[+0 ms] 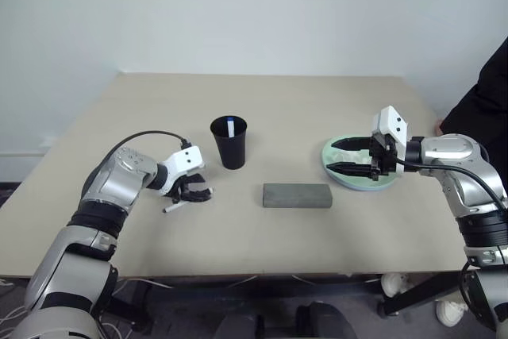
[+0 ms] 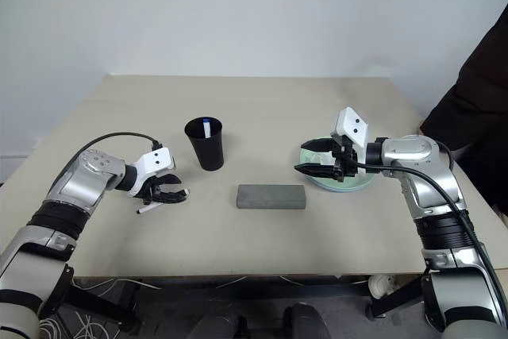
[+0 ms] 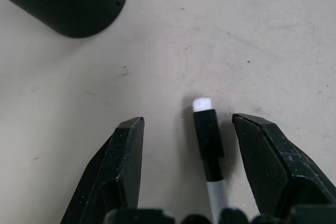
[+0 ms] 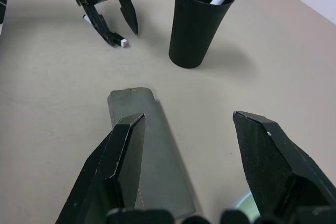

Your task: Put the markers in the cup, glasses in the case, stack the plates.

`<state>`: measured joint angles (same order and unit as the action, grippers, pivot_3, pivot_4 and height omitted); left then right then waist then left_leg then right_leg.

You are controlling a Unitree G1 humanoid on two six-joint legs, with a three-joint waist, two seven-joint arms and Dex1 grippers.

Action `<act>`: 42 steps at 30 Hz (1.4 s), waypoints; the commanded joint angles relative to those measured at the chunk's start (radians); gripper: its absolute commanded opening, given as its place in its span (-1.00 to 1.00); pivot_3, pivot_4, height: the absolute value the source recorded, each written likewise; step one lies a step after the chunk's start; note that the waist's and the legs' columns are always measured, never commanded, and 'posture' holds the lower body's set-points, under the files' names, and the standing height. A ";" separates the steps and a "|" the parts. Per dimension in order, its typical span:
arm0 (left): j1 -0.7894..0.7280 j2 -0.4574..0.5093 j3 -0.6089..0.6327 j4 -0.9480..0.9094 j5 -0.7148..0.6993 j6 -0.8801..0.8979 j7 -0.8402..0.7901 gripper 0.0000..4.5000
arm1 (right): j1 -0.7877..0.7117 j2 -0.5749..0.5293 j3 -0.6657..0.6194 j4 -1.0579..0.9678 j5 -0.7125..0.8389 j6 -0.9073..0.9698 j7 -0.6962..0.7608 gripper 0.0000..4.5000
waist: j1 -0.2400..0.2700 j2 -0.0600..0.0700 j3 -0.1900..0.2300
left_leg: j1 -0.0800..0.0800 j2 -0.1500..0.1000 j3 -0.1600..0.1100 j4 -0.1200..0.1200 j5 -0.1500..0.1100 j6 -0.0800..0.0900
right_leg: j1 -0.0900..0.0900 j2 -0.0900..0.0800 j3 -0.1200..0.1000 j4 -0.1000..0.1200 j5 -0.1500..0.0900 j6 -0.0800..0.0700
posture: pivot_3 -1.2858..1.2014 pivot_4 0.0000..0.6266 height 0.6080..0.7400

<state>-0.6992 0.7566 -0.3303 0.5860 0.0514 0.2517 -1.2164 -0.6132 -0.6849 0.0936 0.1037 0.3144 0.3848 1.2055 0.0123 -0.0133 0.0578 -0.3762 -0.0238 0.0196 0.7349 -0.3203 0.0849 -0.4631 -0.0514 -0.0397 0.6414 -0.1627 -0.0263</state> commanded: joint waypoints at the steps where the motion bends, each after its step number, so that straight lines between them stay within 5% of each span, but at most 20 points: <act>1: 0.003 -0.003 0.009 -0.015 0.013 -0.002 -0.012 0.16 | -0.017 -0.007 -0.024 -0.025 0.011 -0.013 -0.001 0.28 | 0.000 0.000 0.000 | 0.000 0.000 0.000 0.000 0.000 0.000 | 0.000 0.000 0.000 0.000 0.000 0.000 | 0.03 -1.00 0.52; 10: 0.019 -0.013 0.006 -0.040 0.023 0.022 -0.029 -0.99 | -0.016 -0.008 -0.023 -0.026 0.011 -0.012 0.000 0.28 | 0.000 0.000 0.000 | 0.001 0.000 0.000 0.001 0.001 0.001 | 0.002 0.000 0.000 0.001 0.000 0.000 | 0.03 -1.00 0.52; 18: 0.012 -0.017 0.030 -0.100 -0.013 0.059 -0.058 -0.99 | -0.022 -0.007 -0.020 -0.016 0.008 -0.017 0.004 0.28 | 0.001 0.000 0.000 | 0.000 0.000 0.000 0.001 0.001 0.002 | 0.001 -0.001 0.000 0.000 0.000 0.000 | 0.03 -1.00 0.52; 25: -0.051 -0.075 0.169 -0.296 -0.240 0.222 -0.127 -0.99 | -0.036 -0.003 -0.017 -0.001 0.005 -0.023 0.009 0.28 | 0.000 0.000 0.000 | -0.001 0.000 0.000 0.001 0.000 0.002 | 0.000 -0.002 0.000 0.000 0.000 0.000 | 0.03 -1.00 0.52; 33: -0.197 -0.233 0.388 -0.210 -0.340 0.150 0.154 -0.99 | -0.040 0.001 -0.016 0.001 0.006 -0.025 0.010 0.28 | -0.001 0.000 0.000 | 0.000 0.000 0.000 0.001 0.001 0.002 | 0.001 -0.001 0.001 0.000 0.001 0.002 | 0.03 -1.00 0.52; 42: -0.312 -0.352 0.525 0.101 -0.301 -0.168 0.526 -0.99 | -0.042 0.006 -0.016 -0.003 0.008 -0.022 0.005 0.28 | 0.001 0.000 0.000 | 0.000 -0.001 0.000 0.001 0.001 0.001 | 0.001 -0.002 0.000 -0.001 0.006 0.001 | 0.03 -1.00 0.52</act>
<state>-0.9667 0.4092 0.1666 0.6593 -0.2538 0.1582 -0.7460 -0.6252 -0.6796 0.0974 0.1159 0.3141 0.3760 1.2157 0.0132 -0.0134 0.0575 -0.3762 -0.0247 0.0197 0.7364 -0.3195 0.0859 -0.4623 -0.0533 -0.0392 0.6405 -0.1555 -0.0263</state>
